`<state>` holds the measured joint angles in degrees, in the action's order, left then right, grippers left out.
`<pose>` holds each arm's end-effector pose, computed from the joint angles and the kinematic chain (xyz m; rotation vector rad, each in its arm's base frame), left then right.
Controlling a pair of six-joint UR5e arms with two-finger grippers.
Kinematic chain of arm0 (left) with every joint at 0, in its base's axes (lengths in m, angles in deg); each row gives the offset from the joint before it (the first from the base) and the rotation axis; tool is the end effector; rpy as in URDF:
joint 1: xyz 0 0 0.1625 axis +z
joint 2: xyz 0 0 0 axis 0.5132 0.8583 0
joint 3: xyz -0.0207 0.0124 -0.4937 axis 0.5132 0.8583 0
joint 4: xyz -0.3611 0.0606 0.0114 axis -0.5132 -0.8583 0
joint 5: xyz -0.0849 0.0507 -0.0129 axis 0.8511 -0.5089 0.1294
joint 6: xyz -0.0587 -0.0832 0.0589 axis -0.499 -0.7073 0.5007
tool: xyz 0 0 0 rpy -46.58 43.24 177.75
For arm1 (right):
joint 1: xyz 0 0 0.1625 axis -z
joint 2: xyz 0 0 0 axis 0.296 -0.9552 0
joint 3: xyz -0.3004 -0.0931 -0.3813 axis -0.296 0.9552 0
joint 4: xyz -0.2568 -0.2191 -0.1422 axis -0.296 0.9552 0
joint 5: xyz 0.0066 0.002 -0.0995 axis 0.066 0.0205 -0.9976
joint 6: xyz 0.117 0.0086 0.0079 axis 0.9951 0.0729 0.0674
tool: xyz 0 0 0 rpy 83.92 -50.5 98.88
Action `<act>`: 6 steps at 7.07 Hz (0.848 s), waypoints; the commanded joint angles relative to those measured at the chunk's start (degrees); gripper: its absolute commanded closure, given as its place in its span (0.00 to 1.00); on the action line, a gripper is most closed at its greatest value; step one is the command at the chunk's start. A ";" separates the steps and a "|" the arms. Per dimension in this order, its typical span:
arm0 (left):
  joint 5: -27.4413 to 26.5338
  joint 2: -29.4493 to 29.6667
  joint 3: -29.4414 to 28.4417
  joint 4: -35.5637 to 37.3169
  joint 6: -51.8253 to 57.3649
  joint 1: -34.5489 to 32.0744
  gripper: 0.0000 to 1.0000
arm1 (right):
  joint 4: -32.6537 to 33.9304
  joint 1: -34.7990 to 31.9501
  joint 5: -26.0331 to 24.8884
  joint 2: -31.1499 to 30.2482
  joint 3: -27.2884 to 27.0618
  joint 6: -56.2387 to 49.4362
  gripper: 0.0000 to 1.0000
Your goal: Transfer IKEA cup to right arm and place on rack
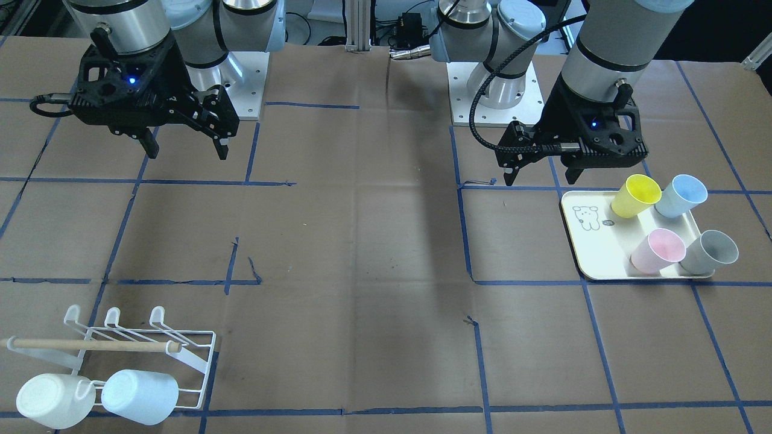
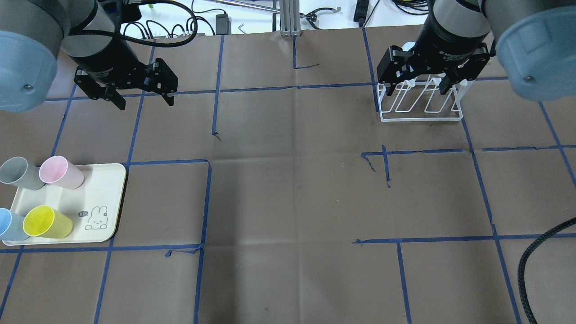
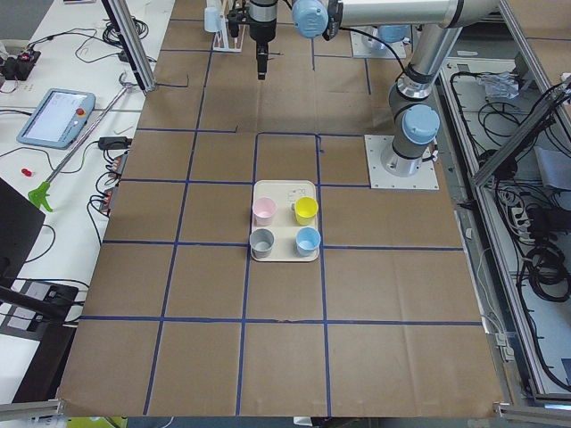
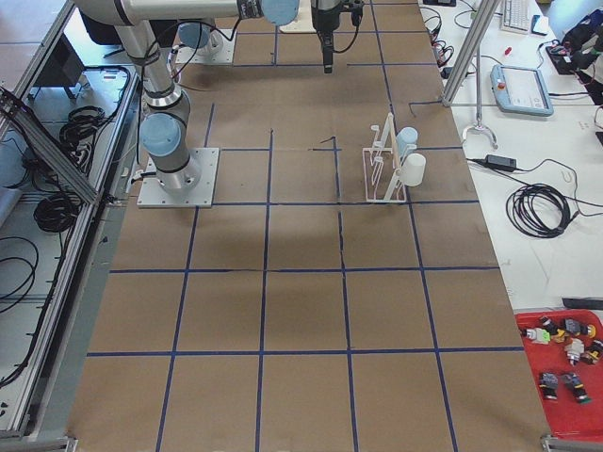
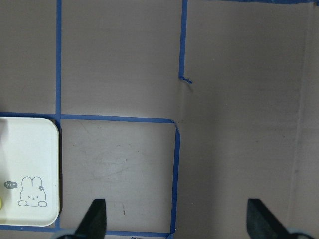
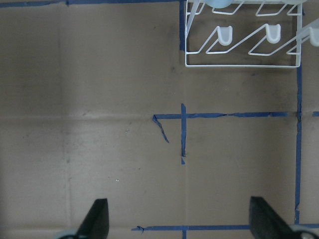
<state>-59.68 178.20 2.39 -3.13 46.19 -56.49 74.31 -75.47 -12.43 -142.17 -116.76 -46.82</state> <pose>-0.1122 -0.4623 0.5309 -0.0746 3.1375 -0.1017 0.1548 -0.4309 0.5542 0.0062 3.1228 -0.1558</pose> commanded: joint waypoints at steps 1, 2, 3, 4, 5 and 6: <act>0.00 0.05 0.00 -0.06 0.00 -0.09 0.01 | -1.10 -0.30 -0.22 -0.25 -0.16 -0.57 0.00; 0.00 0.13 0.00 0.03 0.17 -0.09 0.01 | -1.10 -0.30 -0.13 -0.16 -0.25 -0.57 0.00; 0.00 0.05 0.00 -0.06 0.00 -0.09 0.01 | -1.19 -0.30 -0.13 -0.25 -0.33 -0.49 0.00; 0.00 0.05 0.00 0.03 0.17 -0.09 0.01 | -1.02 -0.30 -0.13 0.01 -0.33 -0.57 0.00; 0.00 0.05 0.00 0.03 0.00 -0.09 0.01 | -0.93 -0.30 -0.13 0.19 -0.42 -0.57 0.00; -0.09 0.05 0.00 0.03 0.17 0.00 0.01 | -0.84 -0.30 -0.31 0.11 -0.51 -0.57 0.00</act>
<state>-59.70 178.26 2.39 -3.11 46.28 -56.56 73.36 -75.77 -12.60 -142.09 -117.18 -47.39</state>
